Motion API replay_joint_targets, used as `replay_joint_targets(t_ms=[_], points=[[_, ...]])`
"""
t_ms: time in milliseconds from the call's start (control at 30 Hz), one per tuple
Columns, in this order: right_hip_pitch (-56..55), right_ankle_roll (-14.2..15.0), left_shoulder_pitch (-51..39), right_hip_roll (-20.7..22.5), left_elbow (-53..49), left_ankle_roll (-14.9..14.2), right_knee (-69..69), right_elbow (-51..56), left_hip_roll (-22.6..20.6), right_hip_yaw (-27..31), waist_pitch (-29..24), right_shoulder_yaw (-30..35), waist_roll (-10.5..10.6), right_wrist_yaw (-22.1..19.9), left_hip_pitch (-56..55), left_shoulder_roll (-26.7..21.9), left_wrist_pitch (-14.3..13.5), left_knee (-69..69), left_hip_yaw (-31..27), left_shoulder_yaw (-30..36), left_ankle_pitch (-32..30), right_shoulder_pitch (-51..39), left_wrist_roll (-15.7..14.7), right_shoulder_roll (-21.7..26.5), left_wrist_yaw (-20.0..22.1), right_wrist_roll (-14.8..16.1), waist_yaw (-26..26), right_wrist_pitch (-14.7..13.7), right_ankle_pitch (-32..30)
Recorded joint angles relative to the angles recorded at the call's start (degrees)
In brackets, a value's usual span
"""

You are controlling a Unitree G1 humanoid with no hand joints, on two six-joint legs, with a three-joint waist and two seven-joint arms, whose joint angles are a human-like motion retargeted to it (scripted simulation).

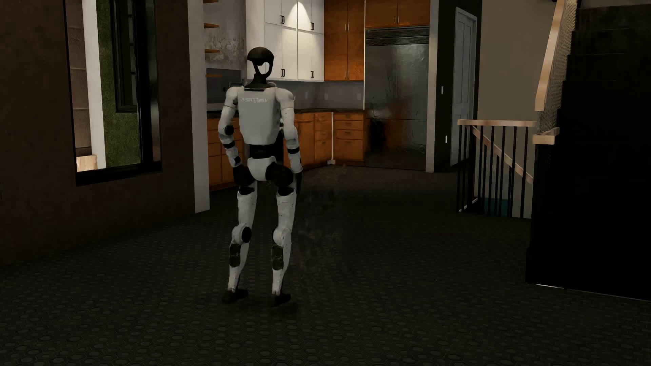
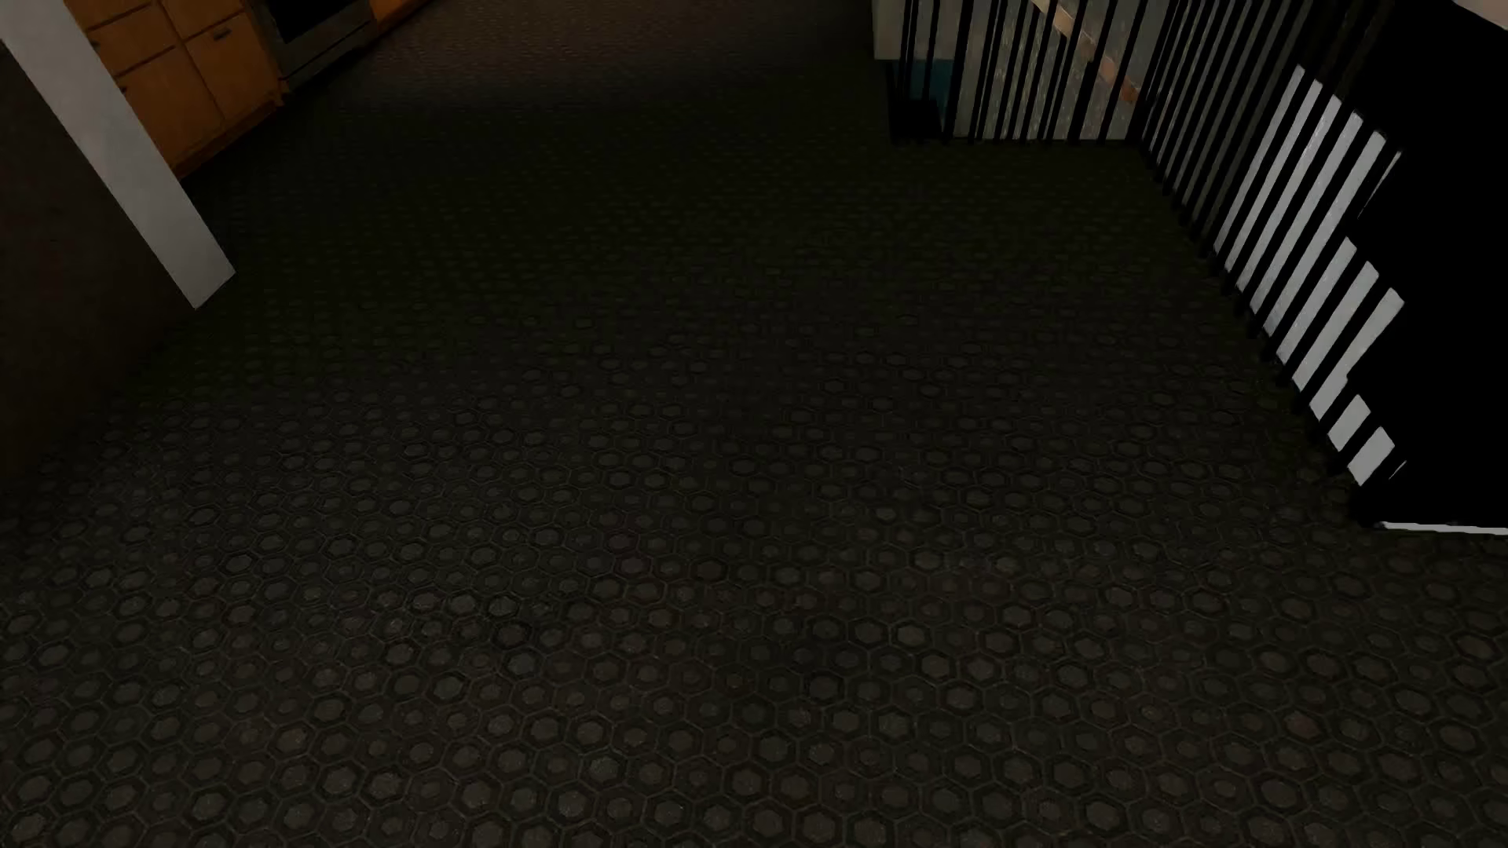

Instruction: Go forward

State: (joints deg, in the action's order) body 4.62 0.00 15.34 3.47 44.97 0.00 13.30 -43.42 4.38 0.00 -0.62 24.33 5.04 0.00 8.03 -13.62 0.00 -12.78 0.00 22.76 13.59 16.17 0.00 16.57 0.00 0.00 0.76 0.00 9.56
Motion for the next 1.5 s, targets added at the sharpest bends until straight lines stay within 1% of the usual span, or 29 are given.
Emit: replay_joint_targets(t_ms=[133,167,200,233,267,300,400,533,600,667,733,800,900,967,1000,1067,1100,1133,1167,1200,1233,1267,1300,1333,1367,1400,1433,1467,1500], points=[[-0.3,0.0,0.0,0.1,0.0,0.0,0.6,0.0,0.1,0.0,-0.1,0.1,0.1,0.0,-0.4,-0.1,0.0,-0.3,0.0,0.1,0.1,0.0,0.0,0.1,0.0,0.0,0.0,0.0,1.1],[-1.0,0.0,0.0,0.1,0.0,0.0,3.6,0.0,0.1,0.0,-0.2,0.1,0.1,0.0,-0.9,-0.1,0.0,-0.9,0.0,0.0,0.1,0.0,0.0,0.0,0.0,0.0,0.0,0.0,3.8],[-2.9,0.0,0.0,0.3,0.1,0.0,13.2,0.0,0.0,0.0,-0.3,0.2,0.0,0.0,-2.3,-0.1,0.0,-3.0,0.0,-0.2,0.5,0.0,0.0,0.0,0.0,0.0,0.1,0.0,8.1],[-5.3,0.0,0.2,0.6,0.2,0.0,12.4,0.0,-0.2,0.0,-0.4,0.4,-0.1,0.0,-4.0,-0.1,0.0,-12.8,0.0,-0.6,2.5,0.0,0.0,-0.1,0.0,0.0,0.1,0.0,8.2],[-6.6,0.0,1.0,1.0,-0.7,0.0,12.7,-0.2,-0.2,0.0,-1.0,1.1,-0.3,0.0,-5.2,0.2,0.0,-14.3,0.0,-2.3,4.8,0.2,0.0,-0.5,0.0,0.0,-0.1,0.0,5.7],[-6.6,0.0,1.7,1.0,-1.4,0.0,13.6,0.4,-0.1,0.0,-1.5,1.1,-0.3,0.0,-4.4,0.2,0.0,-14.8,0.0,-2.3,7.0,0.8,0.0,-0.5,0.0,0.0,-0.3,0.0,5.1],[-6.2,0.0,3.4,1.0,-0.9,0.0,15.4,-0.2,0.4,0.0,-1.0,-0.5,-0.6,0.0,-1.3,0.0,0.0,-14.7,0.0,-2.3,12.7,2.3,0.0,-1.4,0.0,0.0,-0.8,0.0,6.8],[-5.0,0.0,5.0,1.5,0.2,0.0,15.5,-0.2,0.5,0.0,-0.2,-1.5,-0.6,0.0,0.0,-0.3,0.0,-15.2,0.0,-4.5,15.8,2.9,0.0,-0.7,0.0,0.0,-1.4,0.0,11.7],[-5.0,0.0,5.5,2.3,-1.8,0.0,15.7,-1.1,1.2,0.0,-0.2,-1.3,0.0,0.0,-4.3,-0.6,0.0,-20.8,0.0,-5.4,14.4,2.6,0.0,-0.4,0.0,0.0,0.1,0.0,14.0],[-4.9,0.0,4.5,3.6,-2.0,0.0,15.9,0.0,2.3,0.0,-1.3,-1.6,1.6,0.0,-14.5,0.1,0.0,-33.6,0.0,-5.7,11.6,2.1,0.0,0.6,0.0,0.0,0.5,0.0,15.9],[-3.9,0.0,3.4,4.6,-0.5,0.0,15.6,0.3,1.9,0.0,-2.7,-2.2,2.7,0.0,-26.0,0.9,0.0,-47.2,0.0,-6.1,11.4,0.4,0.0,0.6,0.0,0.0,1.3,0.0,16.9],[-1.9,0.0,4.2,4.0,0.4,0.0,13.5,1.9,1.2,0.0,-3.0,-4.3,2.5,0.0,-35.8,1.5,0.0,-52.2,0.0,-7.0,10.4,-1.7,0.0,-0.4,0.0,0.0,4.0,0.0,19.1],[2.8,0.0,7.0,1.9,2.1,0.0,10.9,11.3,1.1,0.0,-3.9,-7.2,1.2,0.0,-45.3,1.2,0.0,-43.1,0.0,-8.7,5.6,-4.5,0.0,-1.7,0.0,0.0,8.0,0.0,22.5],[6.2,0.0,8.4,1.4,4.5,0.0,10.7,19.5,2.2,0.0,-5.3,-8.4,1.0,0.0,-48.9,0.9,0.0,-34.1,0.0,-9.8,0.5,-7.3,0.0,-2.1,0.0,0.0,8.9,0.0,25.4],[8.4,0.0,8.7,1.1,6.3,0.0,11.2,23.0,3.0,0.0,-6.0,-8.9,1.0,0.0,-49.6,0.9,0.0,-29.8,0.0,-10.7,-2.1,-8.9,0.0,-2.4,0.0,0.0,9.1,0.0,27.2],[13.3,0.0,8.7,0.3,10.2,0.0,12.1,27.9,4.7,0.0,-6.2,-9.6,0.9,0.0,-49.3,0.9,0.0,-23.7,0.0,-13.2,-3.7,-11.6,0.0,-3.3,0.0,0.0,10.0,0.0,30.4],[15.0,0.0,8.8,-0.5,11.6,0.0,12.2,29.6,5.2,0.0,-5.8,-9.6,0.4,0.0,-49.2,0.7,0.0,-24.2,0.0,-14.6,-5.2,-12.3,0.0,-3.8,0.0,0.0,10.8,0.0,30.1],[16.0,0.0,8.8,-1.6,12.5,0.0,11.7,30.6,5.2,0.0,-5.2,-9.3,-0.5,0.0,-49.0,0.3,0.0,-26.4,0.0,-15.1,-8.9,-12.5,0.0,-4.1,0.0,0.0,11.4,0.0,27.4],[16.3,0.0,8.3,-2.7,13.5,0.0,11.6,30.9,4.1,0.0,-4.9,-8.7,-1.8,0.0,-49.5,-0.2,0.0,-29.1,0.0,-14.4,-12.6,-12.5,0.0,-4.2,0.0,0.0,11.3,0.0,21.5],[15.5,0.0,7.1,-3.3,14.3,0.0,14.2,30.2,2.4,0.0,-5.2,-7.8,-2.7,0.0,-49.2,-0.6,0.0,-32.1,0.0,-13.5,-13.3,-11.9,0.0,-4.0,0.0,0.0,10.9,0.0,11.2],[12.4,0.0,5.7,-3.2,14.2,0.0,21.6,28.6,0.6,0.0,-5.7,-6.3,-2.9,0.0,-47.2,-0.8,0.0,-33.5,0.0,-12.5,-12.0,-11.5,0.0,-3.1,0.0,0.0,9.9,0.0,-3.1],[6.9,0.0,4.3,-2.9,13.1,0.0,32.9,25.8,-0.9,0.0,-6.1,-3.7,-3.1,0.0,-44.0,-1.1,0.0,-34.0,0.0,-11.2,-9.6,-11.3,0.0,-1.9,0.0,0.0,8.6,0.0,-16.5],[-0.1,0.0,3.0,-2.8,11.2,0.0,46.2,22.6,-2.0,0.0,-6.4,-0.6,-3.6,0.0,-40.4,-1.6,0.0,-34.0,0.0,-10.1,-7.1,-11.5,0.0,-0.8,0.0,0.0,7.6,0.0,-21.9],[-6.7,0.0,1.9,-2.6,8.3,0.0,58.7,19.5,-2.6,0.0,-6.7,2.2,-4.0,0.0,-36.0,-2.1,0.0,-33.5,0.0,-9.5,-5.0,-11.3,0.0,-0.1,0.0,0.0,6.9,0.0,-18.6],[-13.2,0.0,1.2,-2.5,4.5,0.0,67.1,16.6,-2.9,0.0,-6.9,4.0,-4.2,0.0,-31.2,-2.4,0.0,-32.4,0.0,-9.7,-3.4,-10.4,0.0,0.4,0.0,0.0,5.8,0.0,-13.7],[-19.6,0.0,0.8,-2.3,0.0,0.0,70.9,14.0,-3.1,0.0,-6.6,4.8,-3.9,0.0,-26.6,-2.5,0.0,-30.4,0.0,-10.1,-2.0,-8.9,0.0,0.7,0.0,0.0,4.3,0.0,-11.3],[-24.9,0.0,0.4,-2.1,-4.5,0.0,69.7,11.4,-3.5,0.0,-6.3,4.5,-3.4,0.0,-21.7,-2.4,0.0,-28.0,0.0,-10.6,-0.6,-6.8,0.0,1.0,0.0,0.0,2.6,0.0,-11.6],[-28.8,0.0,0.0,-1.8,-8.8,0.0,64.2,8.9,-3.9,0.0,-6.2,3.6,-2.7,0.0,-16.8,-2.1,0.0,-25.6,0.0,-11.3,0.9,-4.3,0.0,1.4,0.0,0.0,0.7,0.0,-14.1],[-31.2,0.0,-0.5,-1.7,-12.8,0.0,55.4,6.6,-4.3,0.0,-6.3,2.3,-2.1,0.0,-11.4,-1.8,0.0,-23.2,0.0,-12.0,2.6,-1.7,0.0,1.7,0.0,0.0,-1.0,0.0,-17.7]])
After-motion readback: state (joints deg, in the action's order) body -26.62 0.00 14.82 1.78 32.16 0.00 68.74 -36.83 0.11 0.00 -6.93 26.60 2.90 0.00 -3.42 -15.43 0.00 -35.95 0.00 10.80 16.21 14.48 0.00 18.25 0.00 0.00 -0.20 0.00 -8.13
